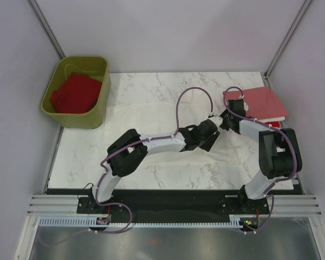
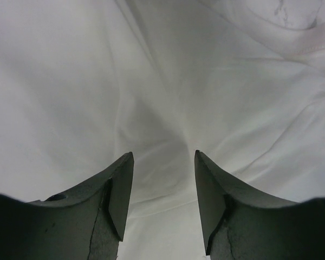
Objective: Fold and stack the t-shirts
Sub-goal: Fold the tshirt
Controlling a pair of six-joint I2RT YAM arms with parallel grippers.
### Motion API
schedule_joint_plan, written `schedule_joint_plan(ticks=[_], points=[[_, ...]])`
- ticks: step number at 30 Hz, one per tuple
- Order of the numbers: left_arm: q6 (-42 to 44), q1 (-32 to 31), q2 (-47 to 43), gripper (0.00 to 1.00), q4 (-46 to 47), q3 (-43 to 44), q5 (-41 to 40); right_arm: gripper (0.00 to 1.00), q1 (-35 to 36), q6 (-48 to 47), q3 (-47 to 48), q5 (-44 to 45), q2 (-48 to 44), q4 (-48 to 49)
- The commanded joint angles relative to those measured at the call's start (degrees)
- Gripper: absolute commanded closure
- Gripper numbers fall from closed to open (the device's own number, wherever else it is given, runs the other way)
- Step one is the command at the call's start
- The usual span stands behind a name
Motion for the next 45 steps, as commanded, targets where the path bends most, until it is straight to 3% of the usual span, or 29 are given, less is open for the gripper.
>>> schedule_joint_plan(ticks=[1,15,23,26,28,29,31,45], points=[[2.1,-0.71,1.56,0.43,-2.72,3.26,-2.23,0.87,0.11,0.38,0.55,-0.96,0.32,2.02],[2.89,-2.56,2.53,0.49,-4.75,4.31,-3.54,0.87,0.11,0.29,0.37,-1.31,0.5,1.85],[5.26,-3.7,4.28,0.51,-6.23,6.24,-8.2,0.87,0.02,0.03,0.63,-1.31,0.06,1.85],[5.44,-3.79,5.51,0.59,-8.34,8.53,-9.78,0.87,-0.07,0.02,0.54,-1.22,0.06,1.76],[5.53,-3.7,6.57,0.73,-9.75,10.02,-10.57,0.87,-0.16,0.02,0.46,-1.31,0.06,1.76],[5.53,-3.7,6.83,0.89,-10.1,10.64,-10.58,0.87,-0.24,0.02,0.46,-1.31,-0.03,1.76],[5.35,-3.61,6.75,0.98,-10.28,10.73,-10.58,0.87,-0.33,0.02,0.37,-1.31,-0.12,1.85],[3.24,0.25,1.39,0.98,-9.15,6.96,-8.73,0.87,-1.12,0.11,0.1,-1.49,-0.21,1.85]])
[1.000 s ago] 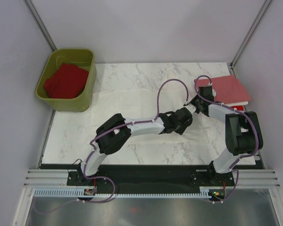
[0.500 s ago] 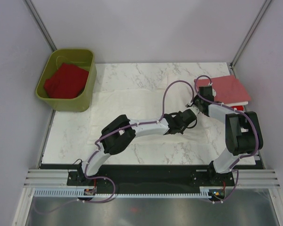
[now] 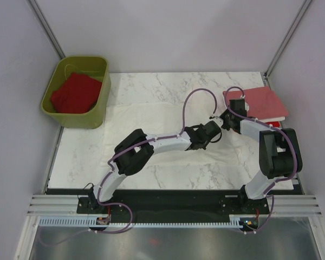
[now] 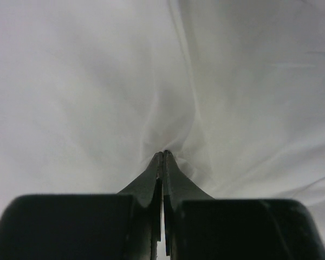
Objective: Fold and stack the t-shirts
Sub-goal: Fold the tshirt
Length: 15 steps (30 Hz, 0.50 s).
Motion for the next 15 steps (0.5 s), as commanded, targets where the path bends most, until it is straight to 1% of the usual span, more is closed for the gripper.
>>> schedule_joint_plan(ticks=[1,6,10,11,15], points=[[-0.08,1.61,-4.99,0.98,1.39,-1.4,0.64,0.87,-0.25,0.11,0.1,-0.61,-0.21,1.76],[-2.62,5.21,-4.91,0.98,2.97,-0.61,4.33,0.87,-0.43,0.11,0.02,-0.61,-0.03,1.85],[-4.56,8.55,-6.57,0.98,5.95,-2.01,11.79,0.87,-0.78,0.29,-0.16,-0.61,-0.21,1.76],[-4.48,9.34,-7.01,0.98,6.84,-3.58,11.98,0.87,-0.86,0.29,-0.16,-0.53,-0.21,1.85],[-4.65,11.28,-9.3,0.98,8.78,-5.0,12.68,0.87,-0.95,0.46,-0.16,-0.35,-0.21,1.85]])
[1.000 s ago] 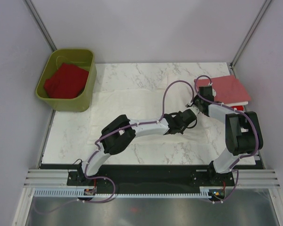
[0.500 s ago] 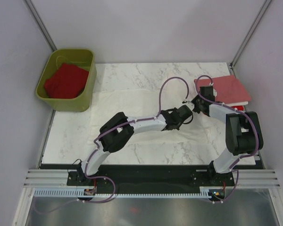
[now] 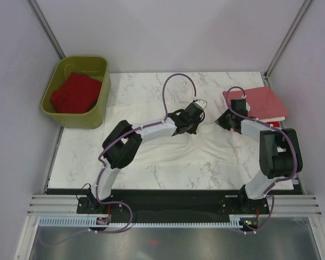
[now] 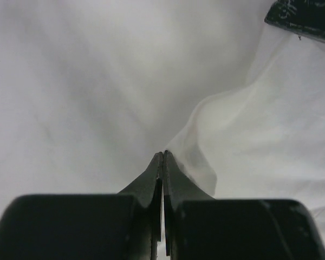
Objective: Fold and stack the t-shirts
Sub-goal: Fold the tshirt
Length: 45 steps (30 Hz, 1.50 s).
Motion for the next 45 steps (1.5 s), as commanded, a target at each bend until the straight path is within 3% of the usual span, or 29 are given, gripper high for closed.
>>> schedule_joint_plan(ticks=[1,9,13,15,19,27,32,38,40,41,43,44,45], points=[[-2.09,1.38,-5.24,0.98,4.52,-0.61,3.68,0.87,-0.3,0.62,-0.12,-0.2,-0.12,1.76],[-3.85,5.69,-5.15,0.97,5.66,-0.79,8.43,0.96,-0.56,0.71,0.94,-1.08,0.23,1.85],[-4.55,6.13,-4.98,0.81,5.84,-1.66,9.4,0.97,-0.56,0.09,1.03,0.15,-1.87,1.76],[-4.91,6.13,-5.41,0.65,6.62,-2.97,9.57,0.97,-0.56,-0.35,0.85,1.37,-3.1,1.76],[-4.82,6.22,-6.82,0.53,8.03,-5.17,8.78,0.95,-0.47,-0.79,0.85,1.82,-4.25,1.85],[-3.24,6.57,-7.7,0.55,9.88,-6.77,9.57,0.94,0.67,-2.1,4.1,4.63,-3.28,0.27],[-3.59,7.62,-5.68,0.59,9.71,-4.66,10.54,0.92,3.13,-3.16,7.0,9.38,-2.58,-0.96],[-4.91,8.59,-4.27,0.64,8.47,-3.25,9.66,0.92,4.27,-4.04,10.51,9.21,1.46,-0.88],[-4.82,8.59,-4.54,0.64,8.56,-3.34,8.87,0.88,4.27,-4.22,11.39,8.86,3.21,-1.75],[-4.82,8.59,-4.54,0.64,8.56,-3.16,8.61,0.79,4.27,-4.3,12.18,9.03,3.57,-2.36],[-4.56,8.59,-4.54,0.64,8.47,-2.99,8.26,0.55,4.27,-4.3,11.93,10.69,3.31,-3.51],[-4.47,8.59,-4.62,0.64,8.21,-2.81,7.82,0.34,4.27,-4.22,11.58,11.22,2.7,-3.51],[-4.47,8.59,-4.8,0.64,8.04,-2.72,7.55,0.3,4.36,-4.22,11.23,11.84,1.21,-3.6]])
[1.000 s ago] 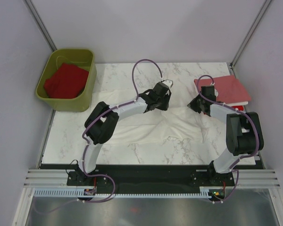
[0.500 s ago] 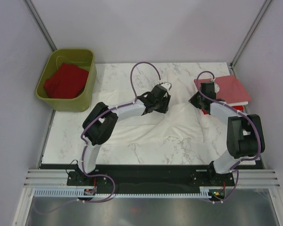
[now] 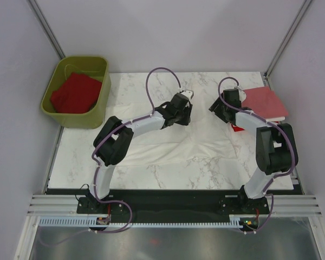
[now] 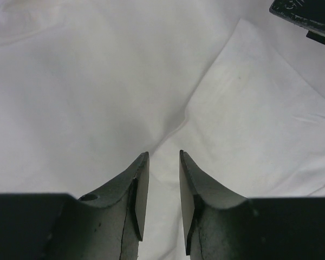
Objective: Fold and stack the t-shirts
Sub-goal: Fold the tshirt
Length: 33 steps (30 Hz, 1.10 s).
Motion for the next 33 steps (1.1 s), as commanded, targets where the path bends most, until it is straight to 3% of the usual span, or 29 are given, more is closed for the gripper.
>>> schedule_joint_plan(ticks=[1,10,14,21,28,33], points=[[-0.99,-0.11,-0.93,0.64,0.32,2.55,-1.41,0.27,0.16,-0.91,0.6,3.19,-3.02,-0.52],[-1.69,-0.11,-4.09,0.65,-1.79,1.58,-3.87,0.39,0.08,0.4,-10.81,4.94,-16.72,-6.75],[-3.01,0.06,-7.16,0.66,-2.67,-0.79,-5.36,0.51,-0.01,1.89,-16.27,8.72,-24.72,-13.52],[-5.82,1.82,-14.81,0.66,-0.48,-9.65,-5.98,0.52,-0.01,2.86,-29.28,7.5,-39.83,-17.04],[-6.18,2.0,-21.49,0.67,2.16,-17.13,-8.35,0.58,0.08,5.41,-33.76,8.28,-38.19,-17.57],[-5.65,2.0,-25.01,0.67,2.16,-20.04,-11.87,0.68,-2.55,7.34,-32.72,12.33,-30.11,-18.71]])
